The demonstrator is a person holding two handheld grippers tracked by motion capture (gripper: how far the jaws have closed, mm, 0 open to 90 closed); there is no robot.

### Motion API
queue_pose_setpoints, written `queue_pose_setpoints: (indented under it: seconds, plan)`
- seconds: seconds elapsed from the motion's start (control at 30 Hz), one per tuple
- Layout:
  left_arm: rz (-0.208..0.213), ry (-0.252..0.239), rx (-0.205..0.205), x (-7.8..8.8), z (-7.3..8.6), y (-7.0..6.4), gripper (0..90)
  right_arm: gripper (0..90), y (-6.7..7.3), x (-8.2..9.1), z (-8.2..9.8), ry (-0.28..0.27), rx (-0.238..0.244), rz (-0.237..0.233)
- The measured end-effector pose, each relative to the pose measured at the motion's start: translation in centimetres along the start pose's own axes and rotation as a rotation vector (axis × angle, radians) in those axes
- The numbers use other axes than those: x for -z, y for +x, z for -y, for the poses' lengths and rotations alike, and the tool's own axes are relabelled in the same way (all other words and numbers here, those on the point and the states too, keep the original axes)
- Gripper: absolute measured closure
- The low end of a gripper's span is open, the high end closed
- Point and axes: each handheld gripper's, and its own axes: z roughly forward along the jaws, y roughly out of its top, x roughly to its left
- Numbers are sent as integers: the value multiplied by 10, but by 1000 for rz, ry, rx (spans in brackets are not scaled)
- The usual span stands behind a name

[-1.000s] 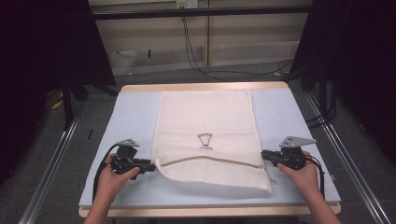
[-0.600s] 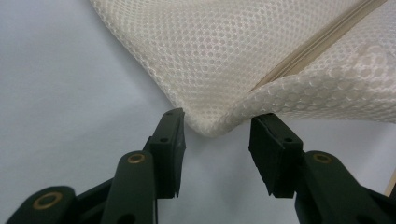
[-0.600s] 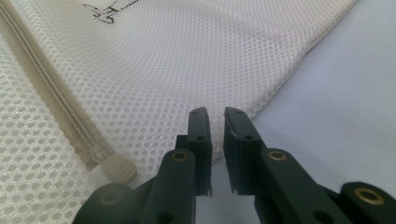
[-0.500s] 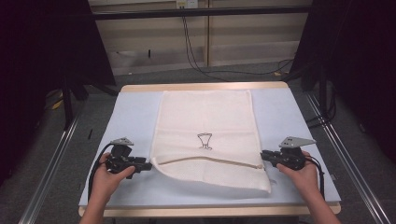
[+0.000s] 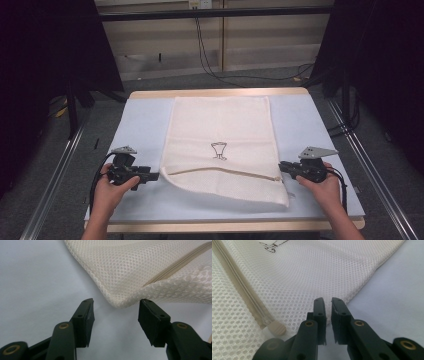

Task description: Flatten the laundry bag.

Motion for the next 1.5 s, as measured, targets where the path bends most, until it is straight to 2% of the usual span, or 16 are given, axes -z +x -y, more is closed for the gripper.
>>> queue_pose_setpoints:
  seconds: [0.23,0.4,0.5,0.6,0.7,0.73,0.8,0.83,0.9,0.93,0.97,1.17,1.2,1.3,1.4,1.5]
  plan:
    - [-19,3,-12,3,0,2,449,823,1,0,0,5,-1,-6]
    - [-38,-26,14,11,1,9,416,825,1,1,0,6,-3,4]
    - [-38,-43,31,10,1,9,372,824,1,1,0,3,-2,3]
    - [-29,-25,23,0,-1,6,356,818,3,1,0,-5,0,-4]
    - [-55,-35,17,-8,-2,6,334,820,6,3,0,-5,7,1]
    - [-61,-53,29,-11,-2,7,328,813,6,4,0,-6,10,-1]
    - [-85,-50,44,-16,-4,8,322,799,8,5,1,-5,24,4]
    - [-99,-50,31,-18,-5,9,326,801,9,5,1,-9,28,7]
    - [-82,-74,25,-23,-8,8,330,809,10,6,2,1,19,-3]
    - [-77,-73,40,-26,-10,8,330,808,11,6,2,6,18,6]
    - [-92,-73,48,-28,-12,7,334,808,11,7,3,7,19,7]
    - [-84,-68,59,-38,-18,4,332,795,13,11,7,23,-16,14]
    - [-55,-33,87,-43,-19,5,340,795,13,11,8,24,-17,15]
    - [-71,-26,90,-46,-21,2,373,794,14,10,9,31,-16,19]
    - [-59,-20,105,-48,-22,1,421,792,15,8,9,40,-21,17]
    - [-83,-29,107,-49,-22,-1,565,785,14,8,10,41,-25,17]
